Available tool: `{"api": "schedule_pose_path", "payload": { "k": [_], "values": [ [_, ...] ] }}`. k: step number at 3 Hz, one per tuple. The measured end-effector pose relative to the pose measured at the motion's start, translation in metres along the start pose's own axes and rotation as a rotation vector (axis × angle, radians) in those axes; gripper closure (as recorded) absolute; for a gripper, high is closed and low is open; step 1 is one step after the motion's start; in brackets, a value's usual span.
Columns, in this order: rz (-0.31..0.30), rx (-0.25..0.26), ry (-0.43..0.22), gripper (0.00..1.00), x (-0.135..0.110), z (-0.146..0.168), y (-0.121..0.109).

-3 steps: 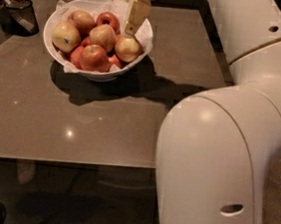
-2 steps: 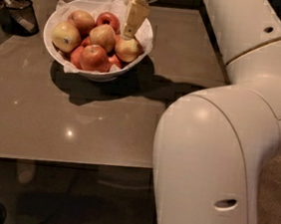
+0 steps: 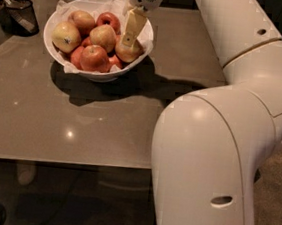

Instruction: Pick apple from white bowl

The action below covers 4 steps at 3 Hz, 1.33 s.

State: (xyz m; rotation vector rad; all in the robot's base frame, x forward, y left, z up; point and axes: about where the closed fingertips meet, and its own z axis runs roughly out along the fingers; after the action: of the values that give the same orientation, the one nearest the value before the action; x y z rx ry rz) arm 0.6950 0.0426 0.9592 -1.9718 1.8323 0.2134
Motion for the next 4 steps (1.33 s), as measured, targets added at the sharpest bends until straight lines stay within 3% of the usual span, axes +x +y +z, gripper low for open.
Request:
{"api": "schedule_pose_path", "payload": {
  "k": [2,4],
  "values": [
    [0.023,-0.040,0.015,0.25,0.013,0.018,0.006],
    [0.035,-0.046,0.038,0.27,0.025,0.025,0.002]
  ]
}}
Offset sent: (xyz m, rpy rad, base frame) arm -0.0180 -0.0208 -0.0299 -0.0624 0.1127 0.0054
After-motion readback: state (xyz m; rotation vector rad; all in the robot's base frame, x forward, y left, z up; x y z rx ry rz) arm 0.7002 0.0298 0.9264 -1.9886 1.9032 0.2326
